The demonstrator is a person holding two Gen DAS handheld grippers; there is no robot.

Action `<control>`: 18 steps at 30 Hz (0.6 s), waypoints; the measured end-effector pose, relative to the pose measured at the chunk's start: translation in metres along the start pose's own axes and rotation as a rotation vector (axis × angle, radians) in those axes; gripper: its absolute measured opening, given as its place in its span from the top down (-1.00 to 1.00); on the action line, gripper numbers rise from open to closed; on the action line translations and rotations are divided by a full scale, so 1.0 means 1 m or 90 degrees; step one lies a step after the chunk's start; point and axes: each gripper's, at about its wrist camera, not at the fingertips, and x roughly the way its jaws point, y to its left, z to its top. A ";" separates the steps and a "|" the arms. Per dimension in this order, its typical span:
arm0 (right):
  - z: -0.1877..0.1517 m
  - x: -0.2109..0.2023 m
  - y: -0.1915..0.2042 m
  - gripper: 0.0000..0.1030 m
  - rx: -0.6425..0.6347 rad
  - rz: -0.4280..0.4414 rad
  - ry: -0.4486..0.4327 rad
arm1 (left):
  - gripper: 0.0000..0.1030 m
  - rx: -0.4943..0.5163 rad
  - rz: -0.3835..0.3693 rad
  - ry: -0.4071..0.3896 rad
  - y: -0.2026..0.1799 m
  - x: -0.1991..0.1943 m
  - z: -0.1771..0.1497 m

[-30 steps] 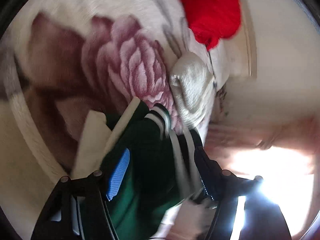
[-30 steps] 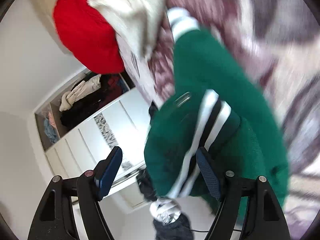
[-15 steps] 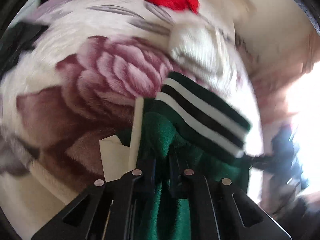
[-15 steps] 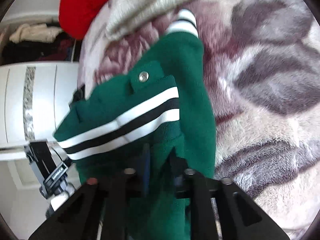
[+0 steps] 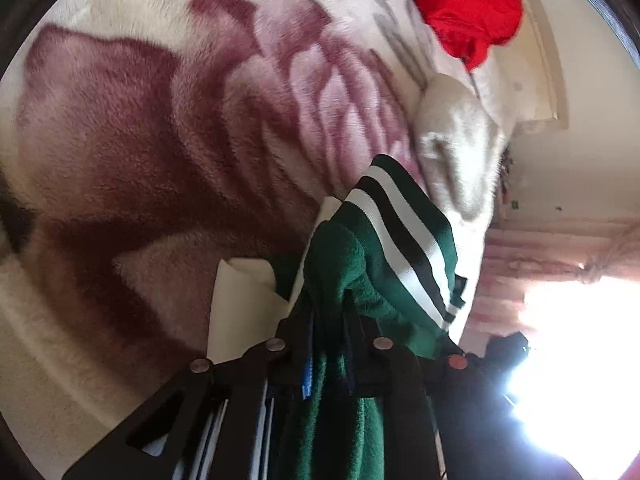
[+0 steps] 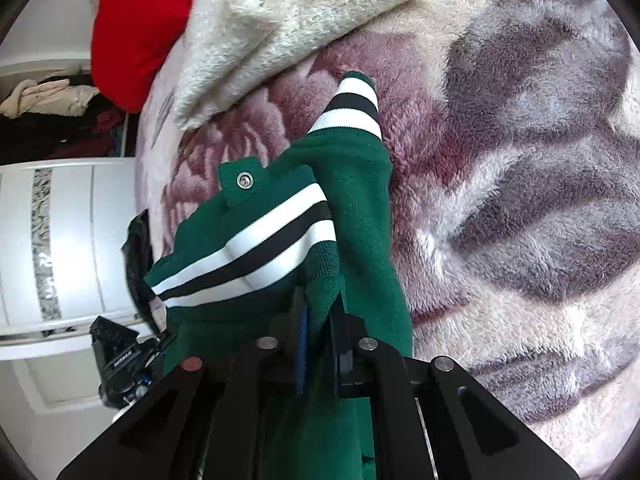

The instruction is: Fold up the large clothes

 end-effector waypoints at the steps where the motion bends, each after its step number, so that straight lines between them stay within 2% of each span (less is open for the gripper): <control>1: -0.002 -0.004 -0.001 0.16 -0.008 0.009 0.014 | 0.64 0.010 -0.010 -0.006 -0.004 -0.012 -0.006; 2: -0.004 -0.010 -0.004 -0.40 -0.013 0.001 0.022 | 0.59 0.018 -0.006 -0.016 -0.006 -0.023 -0.013; 3: -0.006 -0.016 -0.009 -0.61 -0.022 0.000 0.021 | 0.53 0.028 -0.005 -0.031 -0.008 -0.035 -0.021; 4: -0.007 -0.017 -0.013 -0.83 -0.031 0.007 0.023 | 0.33 0.034 -0.013 -0.052 -0.008 -0.048 -0.033; 5: -0.008 -0.017 -0.020 -0.84 -0.038 0.023 0.038 | 0.15 0.029 -0.015 -0.069 -0.006 -0.058 -0.044; 6: -0.010 -0.012 -0.026 -0.85 -0.039 0.029 0.055 | -0.15 0.020 -0.022 -0.088 -0.003 -0.069 -0.057; 7: -0.010 -0.003 -0.032 -0.88 -0.039 0.042 0.075 | -0.22 0.009 -0.038 -0.112 0.002 -0.080 -0.074; 11: -0.003 0.046 -0.047 -0.97 -0.028 0.128 0.146 | -0.22 -0.066 -0.082 -0.164 0.026 -0.097 -0.129; 13: 0.002 0.075 -0.044 -1.00 -0.027 0.173 0.192 | -0.22 -0.098 -0.087 -0.191 0.036 -0.099 -0.157; 15: 0.006 0.097 -0.034 -1.00 -0.043 0.167 0.221 | -0.22 -0.106 -0.065 -0.208 0.043 -0.098 -0.175; 18: 0.005 0.108 -0.020 -1.00 -0.081 0.151 0.223 | -0.22 -0.121 -0.036 -0.206 0.054 -0.089 -0.201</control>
